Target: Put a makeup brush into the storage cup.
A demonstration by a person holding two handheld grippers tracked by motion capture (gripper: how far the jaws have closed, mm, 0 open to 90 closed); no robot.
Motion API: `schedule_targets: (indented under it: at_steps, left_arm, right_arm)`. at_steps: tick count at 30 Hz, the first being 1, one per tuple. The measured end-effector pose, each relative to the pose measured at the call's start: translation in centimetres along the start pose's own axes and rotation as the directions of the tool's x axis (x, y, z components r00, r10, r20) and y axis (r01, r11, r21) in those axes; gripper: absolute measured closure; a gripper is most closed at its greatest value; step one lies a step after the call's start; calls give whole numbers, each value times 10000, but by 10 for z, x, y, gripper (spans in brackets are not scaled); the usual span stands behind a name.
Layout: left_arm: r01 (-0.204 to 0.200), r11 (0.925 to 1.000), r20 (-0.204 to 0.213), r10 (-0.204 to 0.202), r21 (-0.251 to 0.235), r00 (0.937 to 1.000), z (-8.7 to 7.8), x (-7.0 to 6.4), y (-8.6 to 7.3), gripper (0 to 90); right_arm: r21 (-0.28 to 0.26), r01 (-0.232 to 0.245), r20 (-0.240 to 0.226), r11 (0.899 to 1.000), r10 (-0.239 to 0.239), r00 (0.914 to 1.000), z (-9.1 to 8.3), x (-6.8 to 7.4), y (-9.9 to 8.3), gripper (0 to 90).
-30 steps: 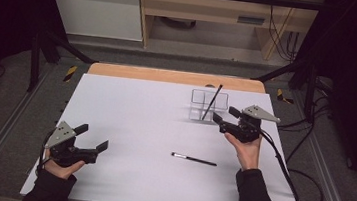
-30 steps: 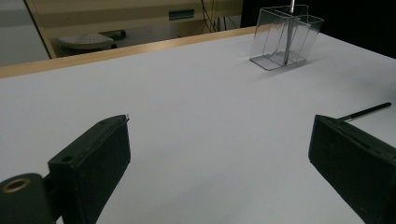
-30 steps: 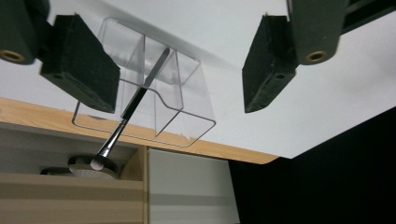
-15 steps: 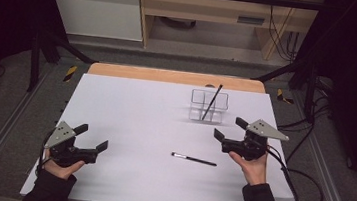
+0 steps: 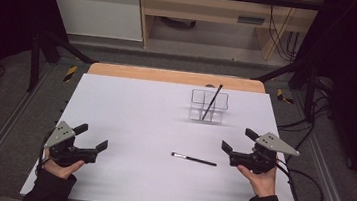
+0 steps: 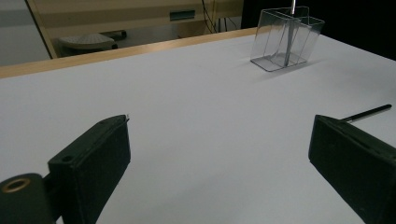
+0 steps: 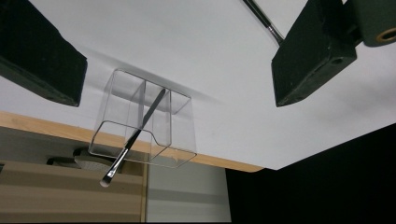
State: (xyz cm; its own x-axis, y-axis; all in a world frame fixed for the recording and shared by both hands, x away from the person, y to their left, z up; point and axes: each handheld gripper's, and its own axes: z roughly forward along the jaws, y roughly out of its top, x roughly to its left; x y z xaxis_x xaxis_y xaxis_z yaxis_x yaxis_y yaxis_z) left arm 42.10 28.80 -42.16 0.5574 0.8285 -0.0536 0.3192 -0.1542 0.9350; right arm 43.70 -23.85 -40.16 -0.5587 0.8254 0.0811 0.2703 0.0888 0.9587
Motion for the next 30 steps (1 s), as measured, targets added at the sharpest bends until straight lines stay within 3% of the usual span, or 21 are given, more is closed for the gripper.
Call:
schedule_targets:
  at_steps: [13, 30]
  left_arm:
    - [46, 10000, -35, -47, -79, 10000, -1, 1, 0, 51]
    - [67, 9999, -83, -68, -87, 9999, -1, 2, 0, 51]
  right_arm:
    - [190, -161, 58, 9997, 160, 9999, -11, -3, -19, 33]
    - [222, -79, -83, 9997, 81, 9999, -18, -2, -19, 41]
